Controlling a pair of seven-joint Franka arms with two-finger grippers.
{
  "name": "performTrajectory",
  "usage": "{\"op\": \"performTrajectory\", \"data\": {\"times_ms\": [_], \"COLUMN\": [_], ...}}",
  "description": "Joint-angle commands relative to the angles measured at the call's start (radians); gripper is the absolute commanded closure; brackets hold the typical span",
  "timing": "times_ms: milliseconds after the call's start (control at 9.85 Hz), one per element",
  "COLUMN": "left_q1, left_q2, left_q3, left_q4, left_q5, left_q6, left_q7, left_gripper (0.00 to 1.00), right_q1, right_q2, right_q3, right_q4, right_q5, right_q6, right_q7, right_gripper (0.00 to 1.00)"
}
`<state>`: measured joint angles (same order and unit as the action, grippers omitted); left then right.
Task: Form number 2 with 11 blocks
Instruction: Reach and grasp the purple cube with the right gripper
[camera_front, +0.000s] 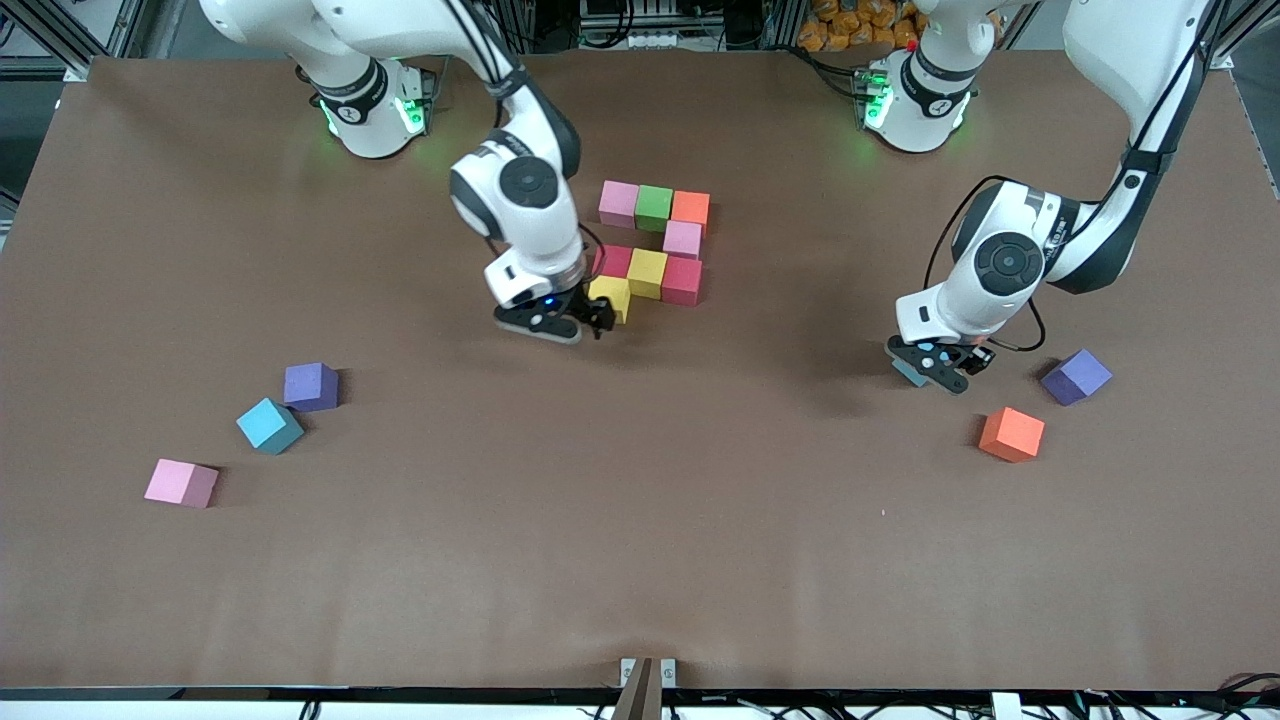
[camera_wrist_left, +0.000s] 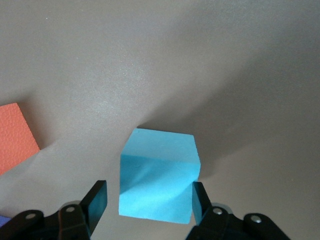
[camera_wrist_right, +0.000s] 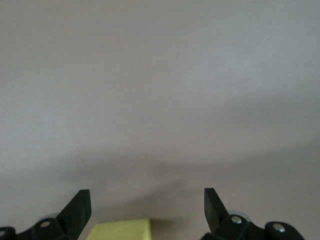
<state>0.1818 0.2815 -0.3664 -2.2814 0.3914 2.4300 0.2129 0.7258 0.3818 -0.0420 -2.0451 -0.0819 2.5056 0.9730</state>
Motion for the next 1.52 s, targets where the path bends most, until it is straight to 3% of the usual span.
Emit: {"op": "performTrajectory", "data": {"times_ms": [0, 406, 812, 1015, 1218, 1421], "left_q1": [0.002, 0.002, 0.002, 0.001, 0.001, 0.001], "left_q2": [-0.025, -0.044, -0.036, -0.035, -0.031, -0.022], "left_q3": [-0.005, -0.005, -0.005, -0.005, -0.005, -0.005], "left_q4": [-0.021, -0.023, -0.029, -0.029, -0.030, -0.029], "left_q5": [0.011, 0.011, 0.011, 0.011, 0.009, 0.009], "left_q6": [0.004, -0.002, -0.002, -0.002, 0.000, 0.000], "left_q7": [-0.006, 0.005, 0.002, 0.000, -0.004, -0.006], "left_gripper": [0.23, 0.23, 0.23, 0.23, 0.23, 0.23], "right_q1": [-0.103, -0.290, -0.472, -0.583, -0.664, -0.722], "right_q2": [-0.075, -0.141, -0.208, -0.204, -0.183, -0.135], "right_q3": [0.013, 0.011, 0.010, 0.011, 0.008, 0.008], "right_q4": [-0.015, -0.026, -0.098, -0.102, -0.102, -0.102], "right_q5": [0.016, 0.016, 0.018, 0.019, 0.095, 0.110], "right_q6": [-0.088, -0.172, -0.198, -0.195, -0.189, -0.160], "right_q7": [-0.239, -0.661, -0.934, -1.118, -1.300, -1.373], "right_gripper": [0.00, 0.00, 0.00, 0.00, 0.00, 0.00]}}
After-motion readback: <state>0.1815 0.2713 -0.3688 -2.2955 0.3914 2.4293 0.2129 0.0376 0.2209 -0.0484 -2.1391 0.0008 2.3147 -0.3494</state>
